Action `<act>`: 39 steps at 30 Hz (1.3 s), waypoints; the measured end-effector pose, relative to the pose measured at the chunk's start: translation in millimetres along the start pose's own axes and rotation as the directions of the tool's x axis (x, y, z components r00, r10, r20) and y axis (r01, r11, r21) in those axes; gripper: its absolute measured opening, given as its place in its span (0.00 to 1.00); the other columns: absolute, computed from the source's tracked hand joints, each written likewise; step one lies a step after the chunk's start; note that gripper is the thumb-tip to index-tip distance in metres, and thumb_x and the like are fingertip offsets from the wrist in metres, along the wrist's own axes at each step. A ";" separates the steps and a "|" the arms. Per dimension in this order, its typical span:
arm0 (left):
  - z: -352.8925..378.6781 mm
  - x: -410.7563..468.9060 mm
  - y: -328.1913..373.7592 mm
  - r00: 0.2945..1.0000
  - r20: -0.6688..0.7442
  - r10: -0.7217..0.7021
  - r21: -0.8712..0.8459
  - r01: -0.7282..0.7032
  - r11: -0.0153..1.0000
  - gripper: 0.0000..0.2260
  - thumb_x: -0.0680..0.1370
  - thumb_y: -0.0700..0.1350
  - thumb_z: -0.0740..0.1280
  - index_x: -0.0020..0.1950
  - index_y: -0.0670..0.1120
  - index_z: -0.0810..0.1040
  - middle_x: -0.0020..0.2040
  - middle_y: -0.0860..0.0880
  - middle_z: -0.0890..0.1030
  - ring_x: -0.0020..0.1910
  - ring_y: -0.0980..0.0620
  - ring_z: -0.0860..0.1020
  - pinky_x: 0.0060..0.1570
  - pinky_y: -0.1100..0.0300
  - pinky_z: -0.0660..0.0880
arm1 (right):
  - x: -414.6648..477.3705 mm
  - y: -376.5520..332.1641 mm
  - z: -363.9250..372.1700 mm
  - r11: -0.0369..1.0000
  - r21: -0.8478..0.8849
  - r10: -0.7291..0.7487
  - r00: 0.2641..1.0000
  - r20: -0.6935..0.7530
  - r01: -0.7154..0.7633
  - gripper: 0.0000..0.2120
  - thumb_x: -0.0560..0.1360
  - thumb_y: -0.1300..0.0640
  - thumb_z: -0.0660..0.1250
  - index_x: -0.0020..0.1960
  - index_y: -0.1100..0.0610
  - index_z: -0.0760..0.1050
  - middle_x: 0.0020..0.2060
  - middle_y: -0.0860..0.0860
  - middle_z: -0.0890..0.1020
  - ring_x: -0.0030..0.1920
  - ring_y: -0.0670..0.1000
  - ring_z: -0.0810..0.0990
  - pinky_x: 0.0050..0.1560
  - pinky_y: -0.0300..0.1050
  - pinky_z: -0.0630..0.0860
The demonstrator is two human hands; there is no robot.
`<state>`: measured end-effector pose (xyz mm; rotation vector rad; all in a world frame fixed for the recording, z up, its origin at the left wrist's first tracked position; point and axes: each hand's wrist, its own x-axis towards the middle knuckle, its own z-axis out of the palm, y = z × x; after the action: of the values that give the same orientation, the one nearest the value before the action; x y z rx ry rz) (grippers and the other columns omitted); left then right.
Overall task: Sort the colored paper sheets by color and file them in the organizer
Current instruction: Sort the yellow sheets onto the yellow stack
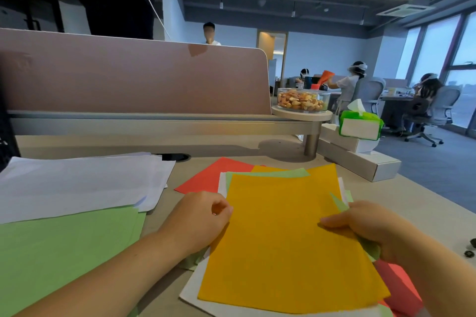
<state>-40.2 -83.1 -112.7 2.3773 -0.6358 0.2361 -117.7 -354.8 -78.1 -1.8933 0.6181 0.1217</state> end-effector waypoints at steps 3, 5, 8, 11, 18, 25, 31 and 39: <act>-1.5 0.9 0.0 0.996 -0.072 -0.056 -0.059 0.052 0.997 0.10 0.78 0.48 0.65 0.59 0.52 0.78 0.54 0.56 0.80 0.47 0.63 0.75 0.41 0.74 0.69 | 7.1 5.8 2.6 0.997 -0.064 -0.050 0.997 -0.065 0.046 0.12 0.72 0.64 0.71 0.52 0.67 0.74 0.34 0.61 0.77 0.30 0.55 0.75 0.32 0.45 0.73; -4.7 3.3 0.5 0.988 -0.092 -0.122 -0.146 0.108 0.983 0.17 0.78 0.46 0.67 0.66 0.52 0.71 0.56 0.56 0.77 0.47 0.63 0.73 0.41 0.74 0.69 | 10.3 7.1 -1.0 0.998 0.007 -0.060 0.997 -0.050 0.060 0.12 0.73 0.63 0.69 0.55 0.66 0.73 0.42 0.64 0.80 0.40 0.62 0.79 0.43 0.53 0.77; -9.9 9.7 -2.3 0.969 0.040 -0.245 -0.519 0.229 0.824 0.25 0.74 0.45 0.72 0.68 0.52 0.66 0.57 0.54 0.77 0.53 0.56 0.78 0.52 0.61 0.77 | 10.3 8.0 -7.9 0.981 0.183 -0.075 0.997 0.035 0.067 0.12 0.74 0.64 0.65 0.58 0.62 0.73 0.52 0.66 0.81 0.53 0.66 0.79 0.61 0.64 0.71; -12.8 14.2 -8.1 0.923 0.206 -0.324 -0.747 0.362 0.558 0.26 0.71 0.40 0.74 0.67 0.47 0.71 0.56 0.47 0.82 0.55 0.45 0.80 0.56 0.46 0.78 | 10.4 10.6 -10.2 0.961 0.273 -0.075 0.990 0.122 0.039 0.17 0.69 0.63 0.67 0.58 0.61 0.75 0.54 0.66 0.81 0.52 0.64 0.79 0.58 0.61 0.72; -5.4 11.4 -7.7 0.908 0.193 -0.372 -0.735 0.385 0.558 0.16 0.75 0.45 0.70 0.62 0.46 0.75 0.54 0.51 0.80 0.54 0.50 0.78 0.53 0.58 0.75 | 15.4 11.3 -1.7 0.995 0.015 -0.102 0.994 -0.042 0.103 0.12 0.73 0.58 0.70 0.52 0.63 0.76 0.47 0.65 0.82 0.51 0.66 0.80 0.55 0.57 0.74; -0.7 13.6 -11.2 0.919 0.180 -0.350 -0.821 0.336 0.461 0.16 0.79 0.43 0.64 0.67 0.45 0.72 0.55 0.53 0.77 0.56 0.54 0.74 0.61 0.61 0.66 | 15.2 16.1 -13.2 0.991 0.110 -0.067 0.993 -0.093 0.077 0.10 0.76 0.61 0.67 0.46 0.68 0.70 0.36 0.62 0.75 0.37 0.61 0.74 0.40 0.48 0.67; 3.8 13.9 -9.8 0.922 0.212 -0.325 -0.790 0.357 0.499 0.03 0.77 0.44 0.67 0.48 0.52 0.76 0.50 0.53 0.80 0.52 0.53 0.77 0.64 0.55 0.69 | 22.5 20.5 -8.7 0.983 0.179 -0.045 0.999 -0.014 0.046 0.18 0.72 0.61 0.70 0.59 0.67 0.73 0.52 0.67 0.80 0.55 0.67 0.78 0.63 0.70 0.66; 0.7 15.6 -16.6 0.921 0.174 -0.350 -0.782 0.345 0.519 0.15 0.78 0.38 0.66 0.65 0.44 0.74 0.59 0.49 0.79 0.58 0.50 0.76 0.63 0.57 0.69 | 26.6 16.7 -11.5 0.990 0.142 0.008 0.994 -0.109 0.008 0.13 0.73 0.59 0.69 0.55 0.64 0.74 0.51 0.65 0.81 0.52 0.66 0.80 0.60 0.64 0.72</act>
<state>-18.4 -78.4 -117.3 1.5363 -0.1559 -0.2074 -105.0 -379.2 -97.1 -1.7704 0.6830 -0.0257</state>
